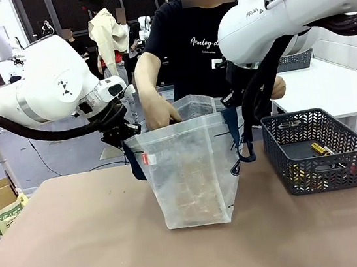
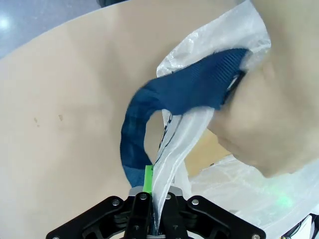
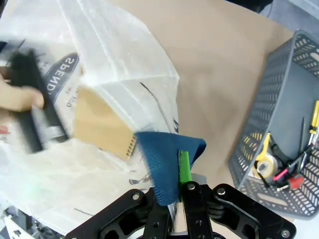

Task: Transfer purchased items from the store into the shopping bag.
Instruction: Move the Reusable shopping bag to the right side of the table.

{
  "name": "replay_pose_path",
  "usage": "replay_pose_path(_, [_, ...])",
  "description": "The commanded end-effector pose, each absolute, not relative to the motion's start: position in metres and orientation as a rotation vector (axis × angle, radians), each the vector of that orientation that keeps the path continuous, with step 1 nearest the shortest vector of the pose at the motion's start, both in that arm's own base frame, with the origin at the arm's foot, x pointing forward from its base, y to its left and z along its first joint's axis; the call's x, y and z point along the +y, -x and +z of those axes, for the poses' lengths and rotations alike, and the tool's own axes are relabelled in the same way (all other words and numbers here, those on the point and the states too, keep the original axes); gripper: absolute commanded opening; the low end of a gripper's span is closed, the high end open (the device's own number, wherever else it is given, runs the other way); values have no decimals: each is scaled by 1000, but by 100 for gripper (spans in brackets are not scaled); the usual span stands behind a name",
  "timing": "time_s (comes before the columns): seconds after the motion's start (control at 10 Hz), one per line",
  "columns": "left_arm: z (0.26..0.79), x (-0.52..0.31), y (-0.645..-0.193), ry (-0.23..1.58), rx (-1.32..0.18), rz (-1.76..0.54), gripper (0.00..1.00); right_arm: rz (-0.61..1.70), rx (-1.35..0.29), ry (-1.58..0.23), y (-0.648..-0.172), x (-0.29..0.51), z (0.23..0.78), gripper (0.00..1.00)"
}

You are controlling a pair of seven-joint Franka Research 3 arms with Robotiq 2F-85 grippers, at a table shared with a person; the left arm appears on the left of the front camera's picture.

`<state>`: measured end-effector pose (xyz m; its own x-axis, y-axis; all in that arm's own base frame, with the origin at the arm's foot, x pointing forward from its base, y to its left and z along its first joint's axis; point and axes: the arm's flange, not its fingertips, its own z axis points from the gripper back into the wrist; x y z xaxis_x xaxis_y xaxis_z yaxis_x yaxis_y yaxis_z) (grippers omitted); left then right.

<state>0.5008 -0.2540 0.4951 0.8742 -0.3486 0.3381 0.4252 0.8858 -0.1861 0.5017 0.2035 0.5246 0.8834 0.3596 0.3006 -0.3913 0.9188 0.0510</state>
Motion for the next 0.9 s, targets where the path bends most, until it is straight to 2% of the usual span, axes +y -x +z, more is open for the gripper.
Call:
replay_pose_path(0.0, [496,-253,-501,260,-306,-405,0,389,-295,-110,-500,202,526,0])
replay_pose_path(0.8, [496,-253,-501,260,-306,-405,0,389,-295,-110,-500,202,526,0])
